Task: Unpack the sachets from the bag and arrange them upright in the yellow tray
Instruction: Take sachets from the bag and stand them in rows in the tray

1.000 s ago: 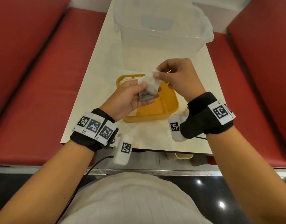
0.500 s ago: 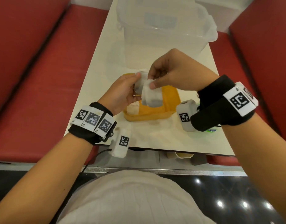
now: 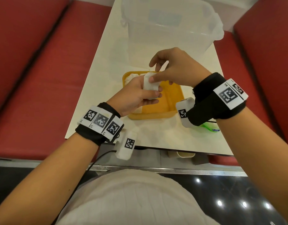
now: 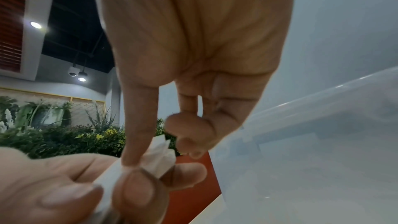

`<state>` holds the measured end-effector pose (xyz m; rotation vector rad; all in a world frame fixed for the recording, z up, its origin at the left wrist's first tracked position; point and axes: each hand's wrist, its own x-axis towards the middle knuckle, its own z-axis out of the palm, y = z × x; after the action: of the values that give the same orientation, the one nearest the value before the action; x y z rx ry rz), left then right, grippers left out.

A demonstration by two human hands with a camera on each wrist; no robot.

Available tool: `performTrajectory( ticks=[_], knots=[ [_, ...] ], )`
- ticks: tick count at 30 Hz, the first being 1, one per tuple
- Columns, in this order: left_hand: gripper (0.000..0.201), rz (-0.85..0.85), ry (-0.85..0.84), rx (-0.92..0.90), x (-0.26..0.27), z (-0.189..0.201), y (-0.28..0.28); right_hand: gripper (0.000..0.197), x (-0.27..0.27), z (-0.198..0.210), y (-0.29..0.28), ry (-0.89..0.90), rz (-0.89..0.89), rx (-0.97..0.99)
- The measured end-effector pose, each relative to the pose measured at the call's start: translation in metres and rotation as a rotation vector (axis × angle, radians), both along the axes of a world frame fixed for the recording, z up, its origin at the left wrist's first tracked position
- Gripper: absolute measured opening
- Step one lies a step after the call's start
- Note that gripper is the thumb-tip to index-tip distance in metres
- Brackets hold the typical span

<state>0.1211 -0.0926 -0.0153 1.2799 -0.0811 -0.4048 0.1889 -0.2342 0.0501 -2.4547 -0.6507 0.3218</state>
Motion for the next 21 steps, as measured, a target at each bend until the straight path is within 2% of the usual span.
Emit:
performTrajectory(
  ticks=[3,5,8,10,14,17,21],
  knots=[
    [0.03,-0.008,-0.043,0.137,0.0,-0.002,0.001,0.016,0.002,0.0,0.0,-0.009,0.048,-0.076],
    [0.045,0.042,-0.13,0.344,0.002,-0.006,0.007,0.01,0.006,0.003,-0.003,-0.027,0.037,-0.078],
    [0.07,0.286,-0.22,0.646,0.003,-0.017,0.026,0.011,0.018,0.002,-0.008,-0.066,-0.019,-0.114],
    [0.085,0.381,-0.176,0.771,0.003,-0.025,0.037,0.012,0.025,-0.004,-0.006,-0.065,-0.037,-0.181],
    [0.098,0.295,0.044,0.763,0.0,-0.043,0.044,0.011,0.033,-0.027,0.009,0.026,0.03,-0.377],
    [0.094,0.243,0.113,0.678,-0.003,-0.053,0.043,0.012,0.039,-0.041,0.024,0.148,0.1,-0.468],
    [0.084,0.21,0.129,0.593,-0.007,-0.059,0.045,0.013,0.05,-0.052,0.042,0.13,0.136,-0.526]
  ],
)
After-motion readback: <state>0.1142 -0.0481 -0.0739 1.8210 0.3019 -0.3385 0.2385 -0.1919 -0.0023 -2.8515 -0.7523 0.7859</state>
